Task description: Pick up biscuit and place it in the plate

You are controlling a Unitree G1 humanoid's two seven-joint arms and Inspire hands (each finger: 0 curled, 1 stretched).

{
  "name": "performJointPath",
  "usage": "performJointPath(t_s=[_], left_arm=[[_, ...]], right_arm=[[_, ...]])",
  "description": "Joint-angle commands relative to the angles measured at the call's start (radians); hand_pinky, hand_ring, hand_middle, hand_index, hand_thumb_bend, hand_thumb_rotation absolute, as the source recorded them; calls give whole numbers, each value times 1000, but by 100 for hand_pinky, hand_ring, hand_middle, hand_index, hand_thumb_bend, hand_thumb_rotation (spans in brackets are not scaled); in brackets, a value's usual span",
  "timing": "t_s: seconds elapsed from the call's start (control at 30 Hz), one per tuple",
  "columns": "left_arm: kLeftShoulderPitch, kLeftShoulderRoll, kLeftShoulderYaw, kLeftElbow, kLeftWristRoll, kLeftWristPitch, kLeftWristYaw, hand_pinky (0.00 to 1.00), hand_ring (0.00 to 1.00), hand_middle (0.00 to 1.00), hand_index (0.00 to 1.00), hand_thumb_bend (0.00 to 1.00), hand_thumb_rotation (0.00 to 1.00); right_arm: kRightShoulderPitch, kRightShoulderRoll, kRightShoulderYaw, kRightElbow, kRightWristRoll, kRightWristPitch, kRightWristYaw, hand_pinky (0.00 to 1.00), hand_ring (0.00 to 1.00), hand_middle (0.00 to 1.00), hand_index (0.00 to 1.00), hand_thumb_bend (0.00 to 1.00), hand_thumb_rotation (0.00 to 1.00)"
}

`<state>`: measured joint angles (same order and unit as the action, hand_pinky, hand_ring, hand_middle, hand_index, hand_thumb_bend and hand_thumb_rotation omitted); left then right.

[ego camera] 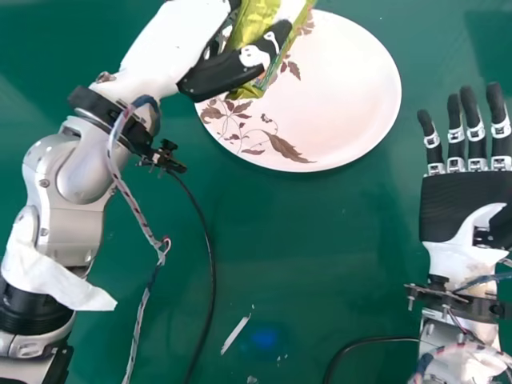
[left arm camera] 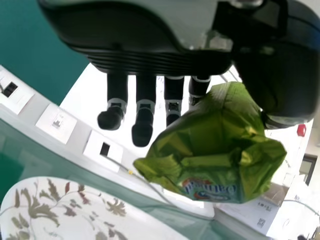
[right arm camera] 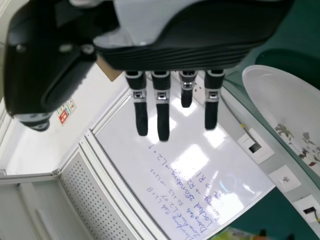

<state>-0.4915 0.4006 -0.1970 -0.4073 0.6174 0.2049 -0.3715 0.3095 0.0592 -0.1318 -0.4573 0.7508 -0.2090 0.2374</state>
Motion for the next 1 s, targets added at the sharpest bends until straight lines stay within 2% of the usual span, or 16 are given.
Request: performJointPath(t_s=[0.0, 0.17, 0.2, 0.4, 0.63, 0.67, 0.77, 0.97], left_arm=[[-2, 1, -16, 18, 13, -27, 17, 6, 12, 47, 48, 52, 0], [-2, 0, -20, 47, 10, -54, 23, 6, 13, 41, 52, 51, 0], [-1, -1, -20, 50, 10, -59, 23, 6, 13, 45, 49, 51, 0], [7, -7, -33, 69, 16, -87, 29, 5, 12, 40, 52, 51, 0], [-15, -3, -40, 94, 24, -111, 27, 6, 13, 40, 52, 51, 0], [-19, -2, -40, 99, 24, -115, 26, 6, 13, 44, 50, 51, 0], [-35, 5, -43, 112, 29, -119, 8, 6, 13, 47, 48, 52, 0], [-77, 38, -60, 127, 42, -113, -80, 6, 13, 47, 48, 52, 0]], right_arm=[[8, 11, -3, -18, 23, 14, 4, 80, 80, 79, 81, 93, 43], [0, 5, -4, -19, 13, 15, 10, 82, 82, 80, 81, 99, 46], [-2, 5, -4, -17, 15, 14, 13, 82, 82, 80, 81, 100, 45], [1, 9, 0, -26, 9, 20, 5, 81, 82, 80, 81, 100, 42], [10, 12, -2, -28, 11, 20, 6, 81, 82, 80, 82, 100, 43], [10, 13, -1, -27, 11, 19, 8, 81, 82, 80, 82, 100, 43], [11, 12, -1, -25, 17, 22, 12, 82, 82, 80, 82, 100, 43], [15, 13, 3, -25, 16, 22, 14, 87, 86, 83, 85, 100, 46]])
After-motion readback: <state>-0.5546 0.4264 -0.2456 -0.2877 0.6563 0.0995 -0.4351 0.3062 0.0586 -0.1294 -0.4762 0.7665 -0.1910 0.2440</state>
